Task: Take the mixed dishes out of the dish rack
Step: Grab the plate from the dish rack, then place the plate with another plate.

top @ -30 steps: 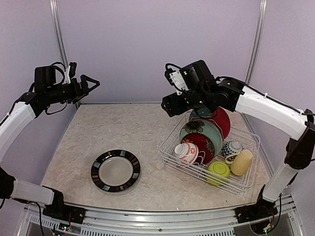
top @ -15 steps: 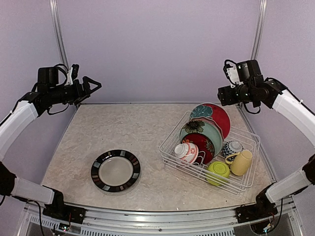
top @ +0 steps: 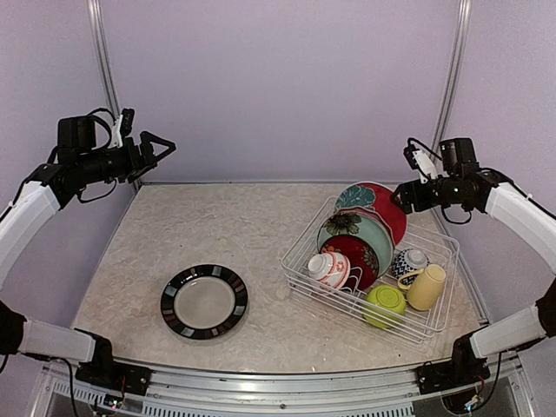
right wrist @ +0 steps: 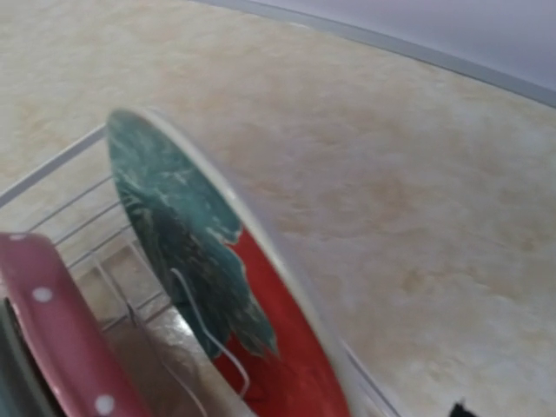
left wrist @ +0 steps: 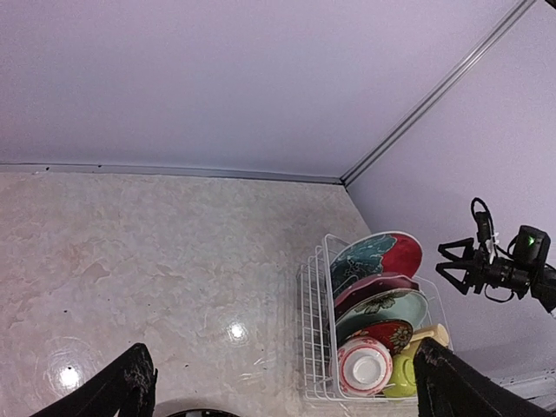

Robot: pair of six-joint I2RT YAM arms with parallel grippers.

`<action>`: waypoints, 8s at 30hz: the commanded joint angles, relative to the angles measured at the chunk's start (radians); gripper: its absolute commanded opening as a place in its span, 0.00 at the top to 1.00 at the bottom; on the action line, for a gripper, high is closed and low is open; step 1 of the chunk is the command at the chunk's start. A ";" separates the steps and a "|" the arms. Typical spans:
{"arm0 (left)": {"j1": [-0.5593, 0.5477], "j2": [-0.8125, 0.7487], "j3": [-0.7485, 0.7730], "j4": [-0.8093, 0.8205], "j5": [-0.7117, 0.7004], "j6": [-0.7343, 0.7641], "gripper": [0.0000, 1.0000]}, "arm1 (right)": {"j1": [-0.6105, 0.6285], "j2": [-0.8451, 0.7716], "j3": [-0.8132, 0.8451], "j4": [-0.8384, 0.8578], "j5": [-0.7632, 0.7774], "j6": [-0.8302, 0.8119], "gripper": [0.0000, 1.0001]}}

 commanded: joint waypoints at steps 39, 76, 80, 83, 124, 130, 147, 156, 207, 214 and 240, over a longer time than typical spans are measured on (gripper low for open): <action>-0.104 -0.108 -0.045 0.062 -0.042 0.057 0.01 | -0.044 0.272 0.011 0.119 -0.177 -0.280 0.85; -0.104 -0.075 -0.044 0.067 -0.017 0.038 0.01 | 0.020 -0.094 -0.053 0.099 0.037 -0.034 1.00; -0.105 -0.068 -0.041 0.065 -0.010 0.034 0.01 | 0.020 -0.176 -0.082 0.140 0.043 0.026 1.00; -0.105 -0.068 -0.040 0.063 -0.011 0.034 0.01 | 0.020 -0.240 -0.108 0.177 0.058 0.088 1.00; -0.129 -0.008 0.347 -0.113 -0.033 -0.444 0.01 | 0.431 0.097 0.072 0.473 -0.143 0.627 1.00; -0.127 -0.020 0.429 -0.103 -0.018 -0.546 0.01 | 0.550 0.250 0.163 0.487 -0.162 0.625 1.00; -0.015 -0.173 0.326 -0.192 -0.245 -0.171 0.01 | 0.656 0.537 0.334 0.417 -0.263 0.714 1.00; -0.015 -0.261 0.103 -0.098 -0.425 -0.023 0.01 | 0.701 0.711 0.490 0.382 -0.355 0.712 1.00; 0.045 -0.100 -0.021 -0.046 -0.185 0.079 0.01 | 0.802 1.008 0.739 -0.024 -0.078 0.521 0.36; 0.045 -0.091 -0.024 -0.044 -0.181 0.077 0.01 | 0.813 1.053 0.748 0.019 -0.084 0.538 0.29; 0.023 -0.123 -0.025 -0.041 -0.154 0.076 0.01 | 0.846 0.794 0.700 -0.079 0.262 0.408 0.25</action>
